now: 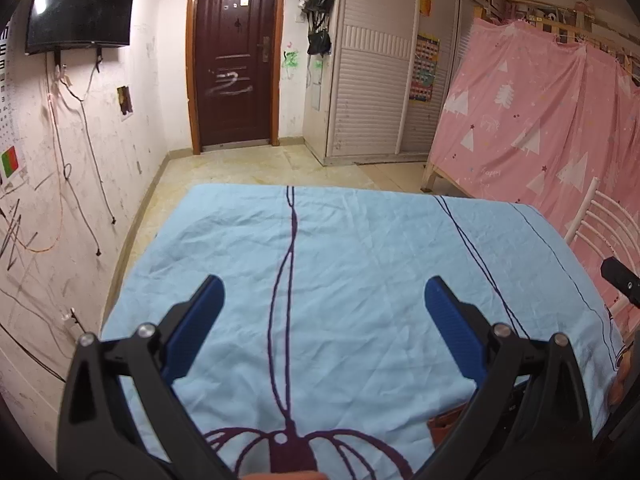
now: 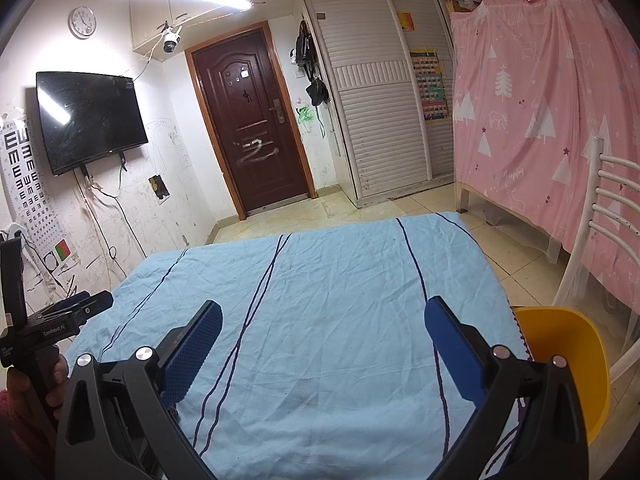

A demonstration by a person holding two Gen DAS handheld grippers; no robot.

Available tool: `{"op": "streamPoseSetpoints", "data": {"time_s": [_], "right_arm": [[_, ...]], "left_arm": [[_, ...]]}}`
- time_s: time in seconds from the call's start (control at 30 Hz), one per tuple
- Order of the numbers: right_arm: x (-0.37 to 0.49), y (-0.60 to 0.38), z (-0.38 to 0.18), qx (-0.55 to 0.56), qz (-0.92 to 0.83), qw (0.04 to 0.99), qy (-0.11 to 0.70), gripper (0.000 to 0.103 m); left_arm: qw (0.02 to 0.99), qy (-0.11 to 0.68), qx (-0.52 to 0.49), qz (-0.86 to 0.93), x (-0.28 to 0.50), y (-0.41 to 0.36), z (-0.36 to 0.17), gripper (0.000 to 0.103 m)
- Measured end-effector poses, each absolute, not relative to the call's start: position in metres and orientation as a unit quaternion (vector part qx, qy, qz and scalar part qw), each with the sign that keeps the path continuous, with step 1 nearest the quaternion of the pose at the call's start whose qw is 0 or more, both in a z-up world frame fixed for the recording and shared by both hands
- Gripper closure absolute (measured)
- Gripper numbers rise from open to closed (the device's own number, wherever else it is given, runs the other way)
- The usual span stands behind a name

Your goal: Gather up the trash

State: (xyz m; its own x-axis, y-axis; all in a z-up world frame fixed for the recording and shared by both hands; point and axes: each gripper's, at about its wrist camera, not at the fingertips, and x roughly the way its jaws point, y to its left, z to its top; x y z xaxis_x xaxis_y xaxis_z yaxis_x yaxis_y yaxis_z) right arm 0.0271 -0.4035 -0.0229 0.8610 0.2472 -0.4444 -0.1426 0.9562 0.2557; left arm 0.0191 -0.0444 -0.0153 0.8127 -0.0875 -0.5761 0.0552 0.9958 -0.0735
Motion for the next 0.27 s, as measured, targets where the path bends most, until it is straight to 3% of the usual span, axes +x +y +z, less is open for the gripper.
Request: {"op": "streamPoseSetpoints", "data": {"time_s": [0.27], "right_arm": [[0.0259, -0.4039, -0.0217, 0.108, 0.101, 0.959, 0.241, 0.009]], "left_arm": [[0.951, 0.306, -0.032, -0.038, 0.0204, -0.043, -0.0165, 0.007]]}}
